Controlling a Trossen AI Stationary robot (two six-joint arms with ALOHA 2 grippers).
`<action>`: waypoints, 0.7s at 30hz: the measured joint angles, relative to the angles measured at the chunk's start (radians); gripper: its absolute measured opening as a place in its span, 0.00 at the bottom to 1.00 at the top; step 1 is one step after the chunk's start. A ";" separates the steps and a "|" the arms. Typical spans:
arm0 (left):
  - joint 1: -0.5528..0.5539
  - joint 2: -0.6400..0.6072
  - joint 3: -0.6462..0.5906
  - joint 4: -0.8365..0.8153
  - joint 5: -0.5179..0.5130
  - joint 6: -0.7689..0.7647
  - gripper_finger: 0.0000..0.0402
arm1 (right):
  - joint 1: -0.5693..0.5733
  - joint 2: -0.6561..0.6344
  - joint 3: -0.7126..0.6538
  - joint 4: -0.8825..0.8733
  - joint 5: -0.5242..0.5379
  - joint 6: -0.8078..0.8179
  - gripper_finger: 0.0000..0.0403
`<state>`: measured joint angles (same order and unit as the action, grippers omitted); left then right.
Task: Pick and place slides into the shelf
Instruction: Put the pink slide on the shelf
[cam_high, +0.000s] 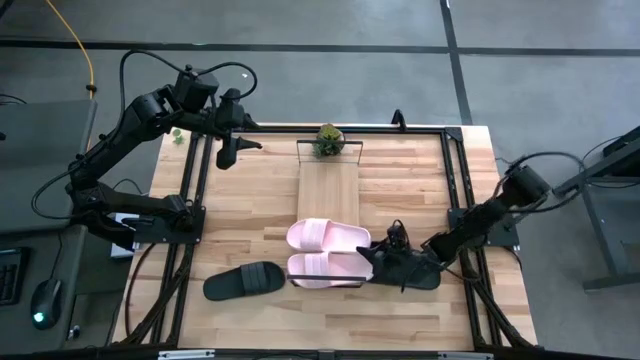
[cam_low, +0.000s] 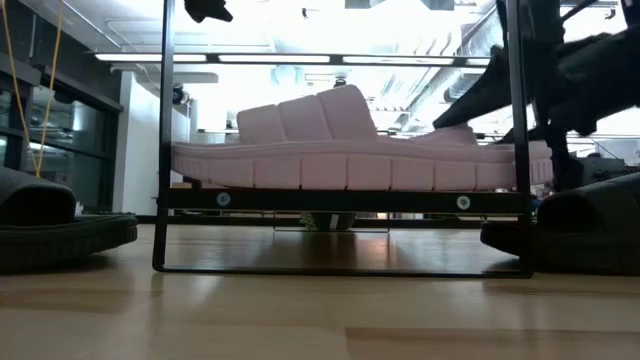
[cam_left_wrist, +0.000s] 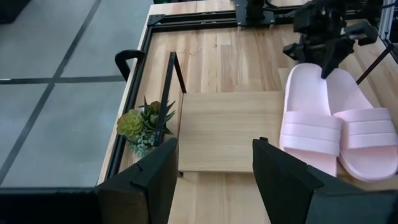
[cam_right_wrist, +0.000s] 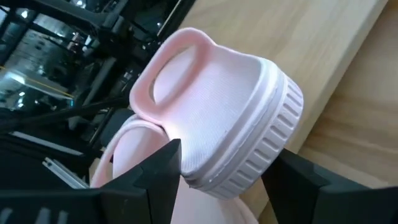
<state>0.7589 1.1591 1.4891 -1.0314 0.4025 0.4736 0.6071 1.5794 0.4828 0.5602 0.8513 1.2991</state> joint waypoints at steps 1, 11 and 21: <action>0.000 0.000 0.000 -0.001 0.001 0.000 0.47 | 0.000 -0.030 0.000 -0.037 0.000 -0.001 0.49; 0.000 0.000 0.000 -0.004 0.002 0.000 0.47 | -0.017 -0.178 0.000 -0.246 -0.071 0.030 0.49; 0.000 0.000 0.000 -0.005 0.001 0.000 0.47 | -0.129 -0.014 0.093 -0.306 -0.304 -0.001 0.49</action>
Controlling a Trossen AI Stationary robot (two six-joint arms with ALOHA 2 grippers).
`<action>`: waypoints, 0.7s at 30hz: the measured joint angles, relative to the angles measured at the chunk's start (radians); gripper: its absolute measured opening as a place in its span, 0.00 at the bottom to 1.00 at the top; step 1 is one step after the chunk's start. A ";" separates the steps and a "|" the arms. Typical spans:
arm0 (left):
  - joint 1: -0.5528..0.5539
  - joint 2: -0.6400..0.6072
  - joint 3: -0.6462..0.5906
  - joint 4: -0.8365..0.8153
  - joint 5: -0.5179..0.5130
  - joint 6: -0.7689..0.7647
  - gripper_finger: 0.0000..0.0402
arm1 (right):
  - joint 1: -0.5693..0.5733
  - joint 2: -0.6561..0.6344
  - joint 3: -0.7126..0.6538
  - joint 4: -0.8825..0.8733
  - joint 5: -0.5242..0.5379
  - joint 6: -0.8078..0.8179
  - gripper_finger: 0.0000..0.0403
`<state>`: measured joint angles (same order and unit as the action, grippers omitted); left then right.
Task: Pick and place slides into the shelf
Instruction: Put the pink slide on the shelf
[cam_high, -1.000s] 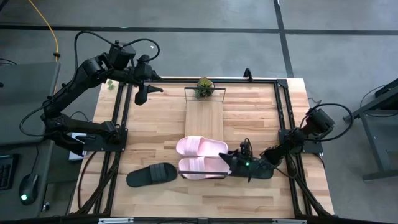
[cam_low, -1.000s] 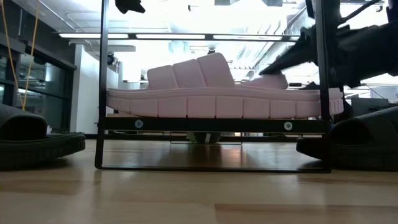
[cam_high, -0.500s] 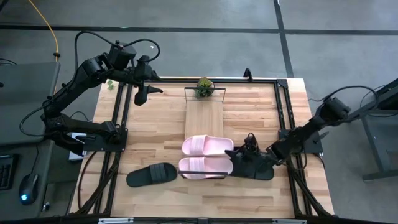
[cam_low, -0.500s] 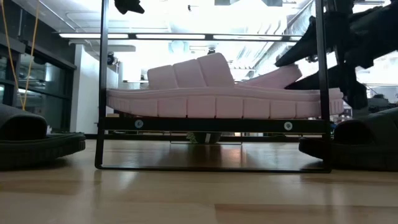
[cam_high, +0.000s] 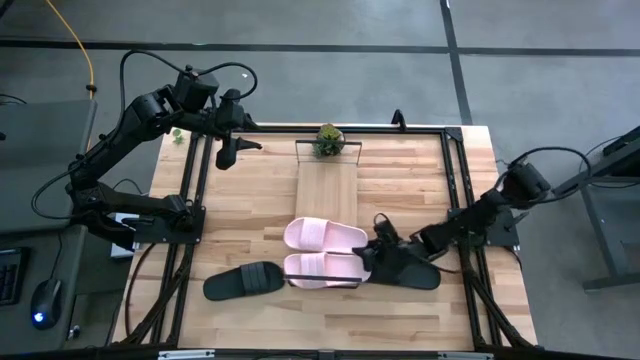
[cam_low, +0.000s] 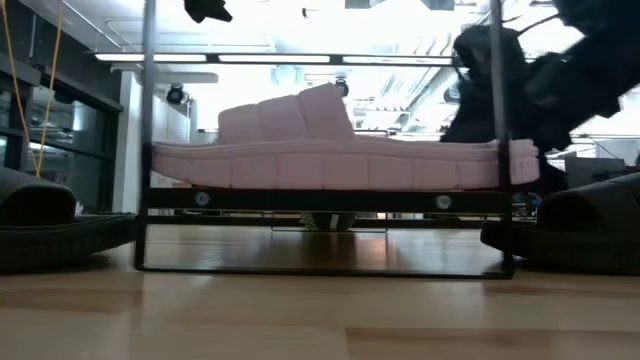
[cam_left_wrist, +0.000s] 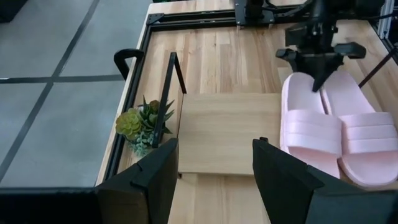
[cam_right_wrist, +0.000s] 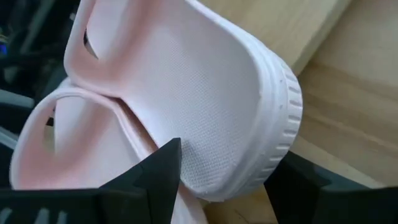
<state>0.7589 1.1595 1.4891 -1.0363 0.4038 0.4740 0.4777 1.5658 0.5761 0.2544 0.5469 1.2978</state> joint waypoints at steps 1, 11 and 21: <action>0.000 0.000 0.000 -0.003 0.000 0.000 0.47 | -0.004 -0.001 0.020 -0.036 -0.002 -0.015 0.49; 0.000 0.000 0.000 -0.014 0.000 0.000 0.47 | 0.007 -0.047 0.260 -0.519 -0.002 -0.049 0.49; 0.000 0.000 0.000 -0.014 0.000 0.000 0.47 | -0.009 -0.047 0.262 -0.555 -0.051 -0.056 0.62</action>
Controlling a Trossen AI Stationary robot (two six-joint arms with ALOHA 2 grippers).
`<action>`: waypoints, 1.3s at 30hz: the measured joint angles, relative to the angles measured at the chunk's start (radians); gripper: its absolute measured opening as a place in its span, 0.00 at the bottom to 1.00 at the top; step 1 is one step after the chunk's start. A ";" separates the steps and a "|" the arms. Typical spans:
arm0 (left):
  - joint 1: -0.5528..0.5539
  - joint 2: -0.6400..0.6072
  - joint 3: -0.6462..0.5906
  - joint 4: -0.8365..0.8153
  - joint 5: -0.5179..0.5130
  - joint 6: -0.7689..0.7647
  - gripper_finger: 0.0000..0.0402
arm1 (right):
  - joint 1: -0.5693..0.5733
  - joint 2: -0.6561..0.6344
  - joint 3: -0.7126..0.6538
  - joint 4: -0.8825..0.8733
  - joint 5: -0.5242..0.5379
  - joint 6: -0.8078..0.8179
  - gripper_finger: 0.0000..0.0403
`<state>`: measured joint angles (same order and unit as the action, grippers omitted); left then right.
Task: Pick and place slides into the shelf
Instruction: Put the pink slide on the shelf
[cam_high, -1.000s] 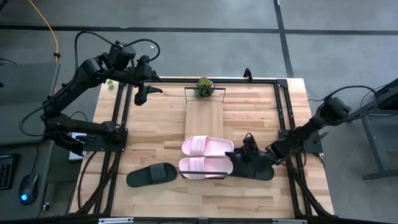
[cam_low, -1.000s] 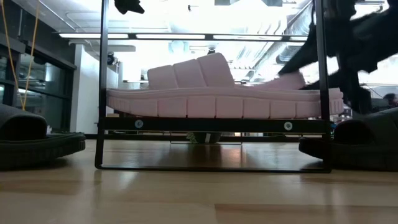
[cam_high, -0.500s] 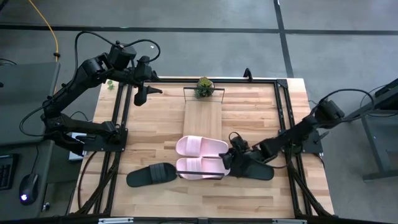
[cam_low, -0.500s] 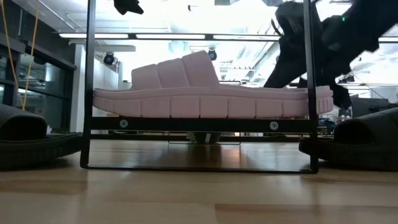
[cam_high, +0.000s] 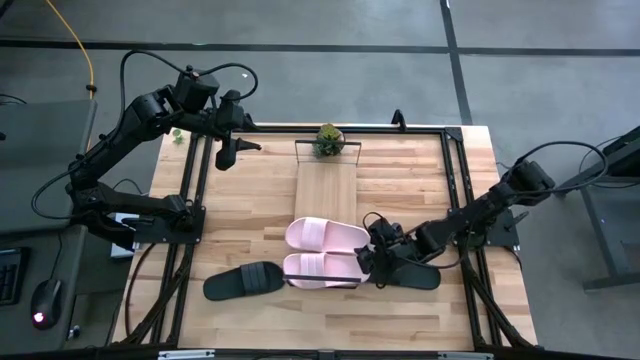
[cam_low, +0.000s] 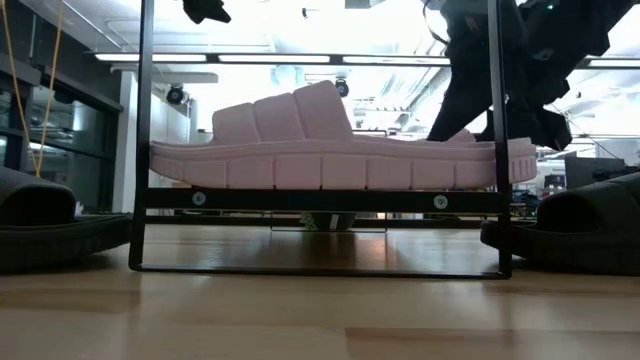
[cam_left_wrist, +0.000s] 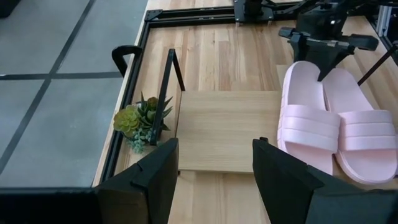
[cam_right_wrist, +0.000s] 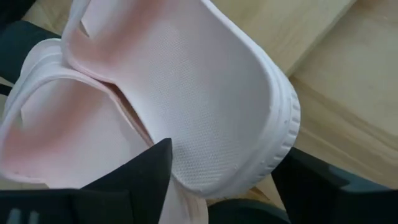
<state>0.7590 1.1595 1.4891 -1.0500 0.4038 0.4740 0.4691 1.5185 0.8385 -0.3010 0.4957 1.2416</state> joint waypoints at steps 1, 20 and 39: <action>0.000 0.000 0.000 0.000 0.000 0.000 0.47 | -0.003 0.000 -0.003 0.004 -0.005 0.004 0.64; 0.000 0.000 0.000 -0.003 0.000 -0.007 0.47 | -0.025 -0.002 0.000 -0.006 -0.062 0.056 0.68; 0.000 0.000 0.000 -0.022 0.000 -0.007 0.47 | -0.040 -0.010 0.001 -0.049 -0.051 0.049 0.68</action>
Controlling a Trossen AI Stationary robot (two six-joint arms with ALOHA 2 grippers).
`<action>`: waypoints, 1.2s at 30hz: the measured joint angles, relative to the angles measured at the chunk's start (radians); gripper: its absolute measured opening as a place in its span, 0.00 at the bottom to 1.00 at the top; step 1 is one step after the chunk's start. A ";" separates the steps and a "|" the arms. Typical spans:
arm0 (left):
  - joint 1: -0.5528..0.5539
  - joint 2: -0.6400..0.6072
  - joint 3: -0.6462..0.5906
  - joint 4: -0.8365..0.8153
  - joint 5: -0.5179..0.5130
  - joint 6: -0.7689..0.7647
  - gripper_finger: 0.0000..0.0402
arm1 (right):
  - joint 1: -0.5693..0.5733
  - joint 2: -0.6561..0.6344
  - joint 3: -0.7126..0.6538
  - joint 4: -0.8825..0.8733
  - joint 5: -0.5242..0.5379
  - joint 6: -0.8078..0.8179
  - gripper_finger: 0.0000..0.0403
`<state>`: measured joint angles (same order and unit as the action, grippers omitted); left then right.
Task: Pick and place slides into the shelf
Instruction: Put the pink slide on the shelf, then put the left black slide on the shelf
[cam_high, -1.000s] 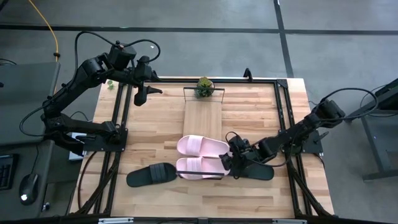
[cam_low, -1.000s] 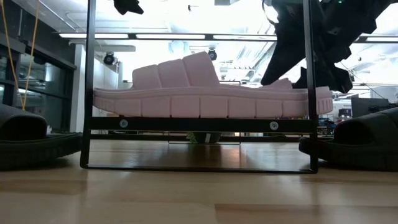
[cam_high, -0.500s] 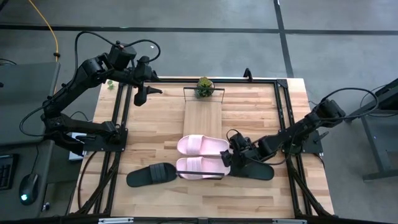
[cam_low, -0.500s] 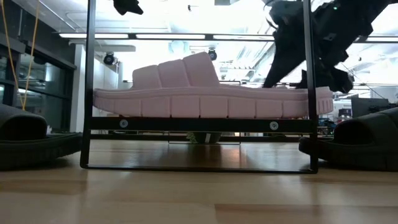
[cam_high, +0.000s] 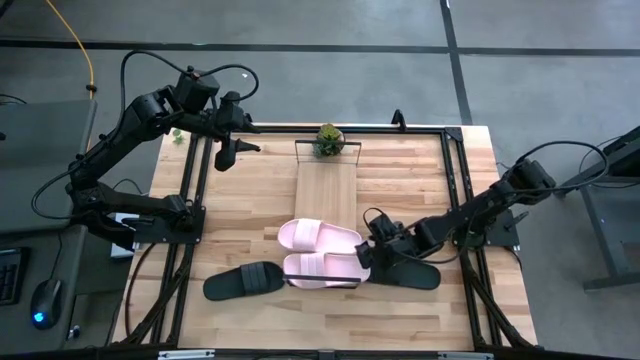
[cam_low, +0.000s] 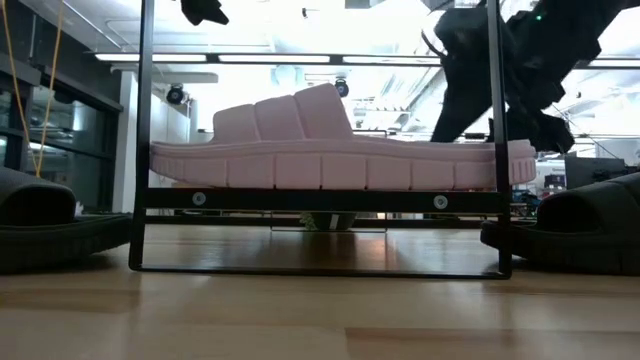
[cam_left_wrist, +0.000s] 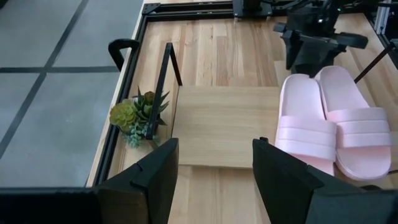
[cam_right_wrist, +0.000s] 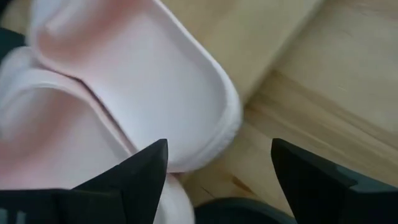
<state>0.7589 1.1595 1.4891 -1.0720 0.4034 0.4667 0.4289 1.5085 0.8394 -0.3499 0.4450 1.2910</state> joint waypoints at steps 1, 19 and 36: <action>0.000 0.000 0.000 -0.001 0.000 0.000 0.47 | 0.003 0.000 0.000 -0.013 -0.005 0.008 0.68; 0.000 0.003 0.000 -0.002 -0.002 -0.093 0.47 | 0.009 -0.219 -0.001 -0.056 0.235 -0.277 0.68; 0.000 0.008 -0.313 0.214 0.204 -0.263 0.47 | 0.009 -0.255 -0.001 -0.001 0.472 -0.672 0.68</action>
<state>0.7589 1.1677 1.1758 -0.8582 0.6078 0.2035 0.4381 1.2533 0.8387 -0.3509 0.9174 0.6188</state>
